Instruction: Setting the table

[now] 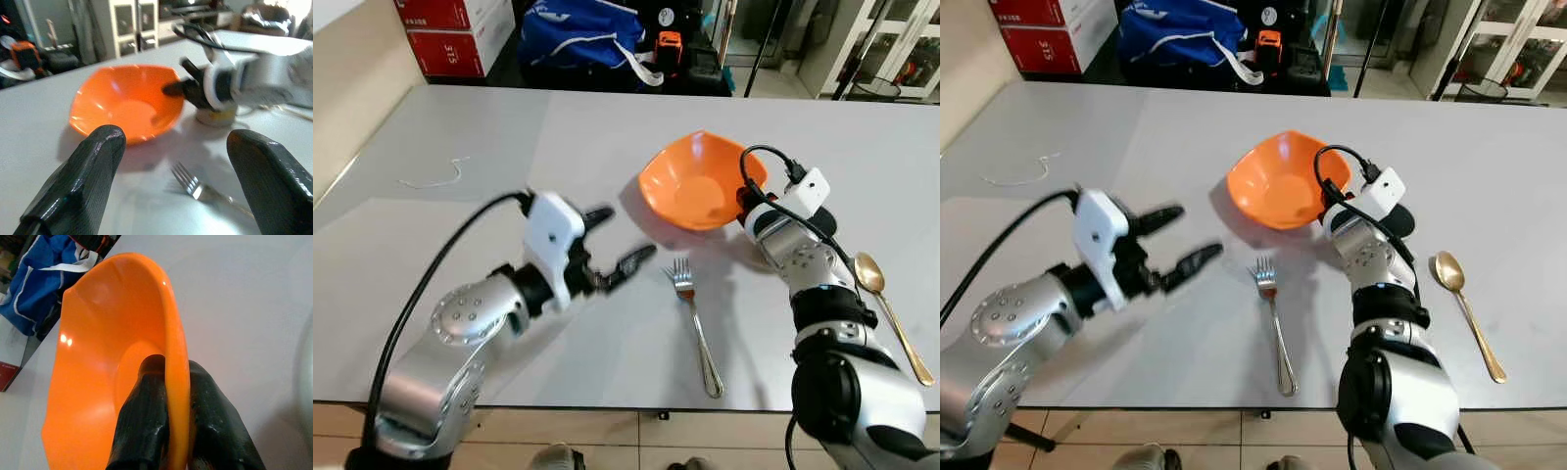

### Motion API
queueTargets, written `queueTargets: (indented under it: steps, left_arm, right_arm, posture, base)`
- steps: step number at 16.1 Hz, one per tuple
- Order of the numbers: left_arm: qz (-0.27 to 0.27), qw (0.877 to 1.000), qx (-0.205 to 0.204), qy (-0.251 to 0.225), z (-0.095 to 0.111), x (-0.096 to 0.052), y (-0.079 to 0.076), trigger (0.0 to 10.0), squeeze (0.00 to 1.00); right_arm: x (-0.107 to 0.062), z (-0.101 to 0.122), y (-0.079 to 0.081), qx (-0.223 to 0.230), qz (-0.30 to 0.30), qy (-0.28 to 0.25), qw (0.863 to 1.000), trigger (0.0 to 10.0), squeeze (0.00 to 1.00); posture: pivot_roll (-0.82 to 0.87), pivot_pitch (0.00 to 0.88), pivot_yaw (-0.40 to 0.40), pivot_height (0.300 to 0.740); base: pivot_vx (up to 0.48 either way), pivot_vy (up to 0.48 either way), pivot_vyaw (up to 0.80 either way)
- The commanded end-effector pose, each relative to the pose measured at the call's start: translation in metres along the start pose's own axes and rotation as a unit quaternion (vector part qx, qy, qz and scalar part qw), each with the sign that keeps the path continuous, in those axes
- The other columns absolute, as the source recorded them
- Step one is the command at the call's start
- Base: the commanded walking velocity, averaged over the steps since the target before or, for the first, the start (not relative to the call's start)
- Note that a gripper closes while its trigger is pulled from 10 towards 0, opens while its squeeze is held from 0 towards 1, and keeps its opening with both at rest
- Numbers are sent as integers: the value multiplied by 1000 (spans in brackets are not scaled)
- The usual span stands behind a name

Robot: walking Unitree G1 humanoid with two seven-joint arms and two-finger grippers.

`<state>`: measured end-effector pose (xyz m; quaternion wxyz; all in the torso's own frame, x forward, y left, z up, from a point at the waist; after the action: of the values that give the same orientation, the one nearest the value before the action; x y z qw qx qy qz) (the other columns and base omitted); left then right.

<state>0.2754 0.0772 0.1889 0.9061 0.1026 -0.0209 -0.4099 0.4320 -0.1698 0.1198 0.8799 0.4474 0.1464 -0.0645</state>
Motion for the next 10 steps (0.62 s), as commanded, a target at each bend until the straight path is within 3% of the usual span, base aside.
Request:
queueTargets:
  steps: [1, 2, 3, 4, 10]
  left_arm:
    - [-13, 1000, 8, 0, 2, 0, -6, 10000, 0]
    - [-4, 1000, 8, -1, 3, 0, -3, 10000, 0]
    - [0, 1000, 10, -1, 5, 0, -1, 10000, 0]
    - [-1, 1000, 12, -1, 6, 1, 0, 10000, 0]
    - [-1, 1000, 16, -7, 9, 5, 3, 10000, 0]
  right_arm:
    - [1, 4, 4, 13, 9, -2, 1000, 10000, 0]
    - [2, 4, 5, 14, 10, 1, 1000, 10000, 0]
    - [3, 3, 6, 14, 12, 9, 1000, 10000, 875]
    - [2, 3, 8, 14, 18, 19, 1000, 10000, 1000]
    - [-6, 20, 10, 2, 33, 34, 999, 10000, 1000]
  posture:
    - [85, 114, -31, 740]
    - [86, 111, -32, 740]
    - [86, 110, -32, 740]
    - [83, 107, -31, 740]
    - [70, 87, -21, 740]
  base:
    - [0, 0, 0]
    - [0, 0, 0]
    - [0, 0, 0]
    - [0, 0, 0]
    - [0, 0, 0]
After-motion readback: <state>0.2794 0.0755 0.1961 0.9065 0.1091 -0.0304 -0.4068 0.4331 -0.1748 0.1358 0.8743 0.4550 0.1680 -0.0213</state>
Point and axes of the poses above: a point about 5 cm out from each wrist's last joint towards the gripper, its own x axis pointing out of the wrist towards the gripper, its own z axis along the axis of the wrist's last joint, y = z × x, the point moved 5 cm from there along x, pointing out of the wrist towards the gripper, and after that the axes turned 6 degrees about x, right-handed, at the moved point
